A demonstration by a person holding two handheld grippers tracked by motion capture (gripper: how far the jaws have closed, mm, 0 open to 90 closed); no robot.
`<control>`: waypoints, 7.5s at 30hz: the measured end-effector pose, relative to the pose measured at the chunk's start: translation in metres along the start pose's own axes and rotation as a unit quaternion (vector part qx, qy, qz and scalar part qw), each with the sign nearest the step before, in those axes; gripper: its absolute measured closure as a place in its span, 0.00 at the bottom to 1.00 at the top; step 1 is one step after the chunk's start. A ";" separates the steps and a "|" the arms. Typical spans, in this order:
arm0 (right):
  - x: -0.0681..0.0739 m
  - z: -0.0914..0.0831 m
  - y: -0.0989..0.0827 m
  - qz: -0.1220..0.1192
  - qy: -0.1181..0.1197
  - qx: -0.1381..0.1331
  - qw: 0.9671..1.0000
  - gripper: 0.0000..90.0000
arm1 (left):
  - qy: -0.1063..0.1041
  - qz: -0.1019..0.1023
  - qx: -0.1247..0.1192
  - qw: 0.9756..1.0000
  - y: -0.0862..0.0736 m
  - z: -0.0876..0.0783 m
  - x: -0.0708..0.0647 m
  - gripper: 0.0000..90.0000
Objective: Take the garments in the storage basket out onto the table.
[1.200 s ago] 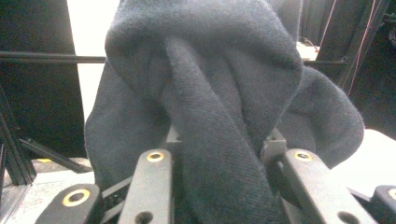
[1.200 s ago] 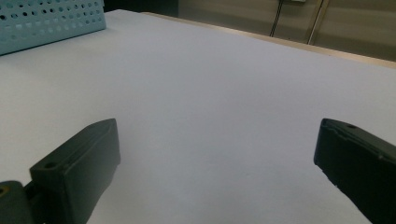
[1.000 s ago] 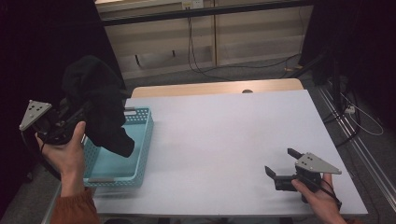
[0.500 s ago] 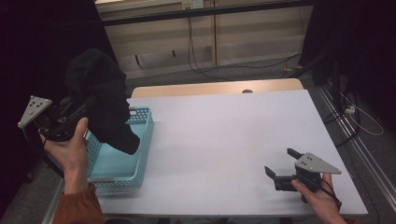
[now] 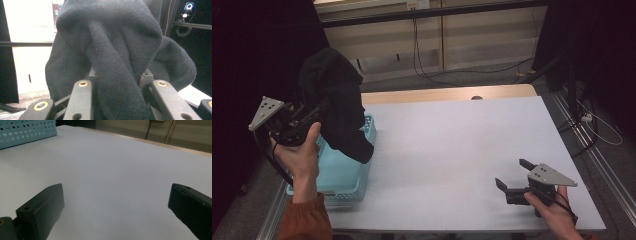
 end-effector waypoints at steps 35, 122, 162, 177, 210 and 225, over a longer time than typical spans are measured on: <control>0.001 0.000 0.000 -0.002 0.003 0.001 1.000 0.00 | -0.085 0.009 0.038 0.996 -0.013 0.064 -0.064 0.73; 0.002 -0.001 -0.001 -0.001 0.009 0.000 1.000 0.00 | -0.181 0.018 0.173 0.968 -0.139 0.176 -0.171 0.73; 0.001 -0.001 -0.001 -0.003 0.008 0.001 1.000 0.00 | -0.163 -0.025 0.315 0.934 -0.236 0.193 -0.164 0.70; 0.001 -0.001 -0.001 -0.004 0.007 0.001 1.000 0.00 | -0.159 -0.007 0.344 0.926 -0.257 0.202 -0.164 0.68; 0.003 0.000 -0.001 -0.004 0.012 0.001 1.000 0.00 | -0.176 0.003 0.335 0.926 -0.255 0.195 -0.172 0.05; 0.004 0.001 -0.001 -0.007 0.012 0.001 1.000 0.00 | -0.160 0.021 0.263 0.951 -0.222 0.191 -0.161 0.06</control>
Point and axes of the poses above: each handheld gripper's, and its own axes: z roughly forward along the jaws, y roughly out of its top, x roughly to its left, the point moved 8 cm from there along z, roughly forward along the jaws, and after that the axes turned 12 degrees about -y, right-handed, at the moved point
